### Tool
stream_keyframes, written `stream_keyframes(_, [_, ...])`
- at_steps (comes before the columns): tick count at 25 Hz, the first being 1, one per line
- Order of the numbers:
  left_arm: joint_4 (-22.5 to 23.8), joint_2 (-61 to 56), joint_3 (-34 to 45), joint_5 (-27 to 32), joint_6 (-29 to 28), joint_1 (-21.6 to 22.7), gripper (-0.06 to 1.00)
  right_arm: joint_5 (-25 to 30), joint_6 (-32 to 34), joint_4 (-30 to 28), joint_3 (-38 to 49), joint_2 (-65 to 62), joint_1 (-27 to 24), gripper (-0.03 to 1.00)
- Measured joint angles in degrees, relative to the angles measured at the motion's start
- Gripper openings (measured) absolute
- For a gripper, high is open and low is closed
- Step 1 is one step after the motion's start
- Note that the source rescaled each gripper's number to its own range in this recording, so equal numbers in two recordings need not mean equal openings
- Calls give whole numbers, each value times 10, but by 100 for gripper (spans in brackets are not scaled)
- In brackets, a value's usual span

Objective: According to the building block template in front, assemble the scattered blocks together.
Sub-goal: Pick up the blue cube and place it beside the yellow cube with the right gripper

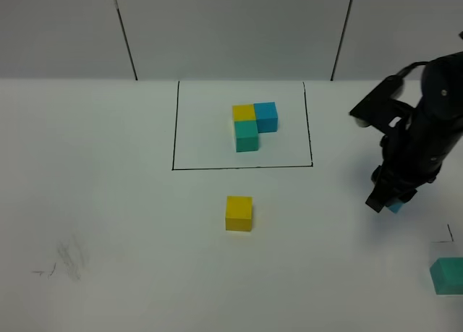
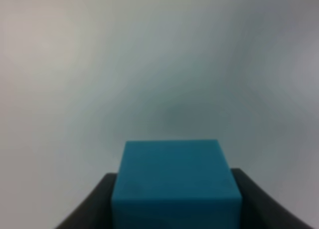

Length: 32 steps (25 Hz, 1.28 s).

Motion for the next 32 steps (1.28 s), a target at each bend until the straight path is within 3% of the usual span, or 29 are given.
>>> stream_keyframes(7, [0, 0, 0, -1, 0, 0, 67, 19, -127, -27, -45, 23, 87, 0])
stream_keyframes(13, [0, 0, 0, -1, 0, 0, 67, 45, -168, -27, -113, 79, 139, 0])
stream_keyframes(21, [0, 0, 0, -2, 0, 0, 67, 66, -216, -7, -200, 157, 164, 0])
stream_keyframes(32, [0, 0, 0, -2, 0, 0, 67, 59, -229, 23, -206, 173, 176, 0])
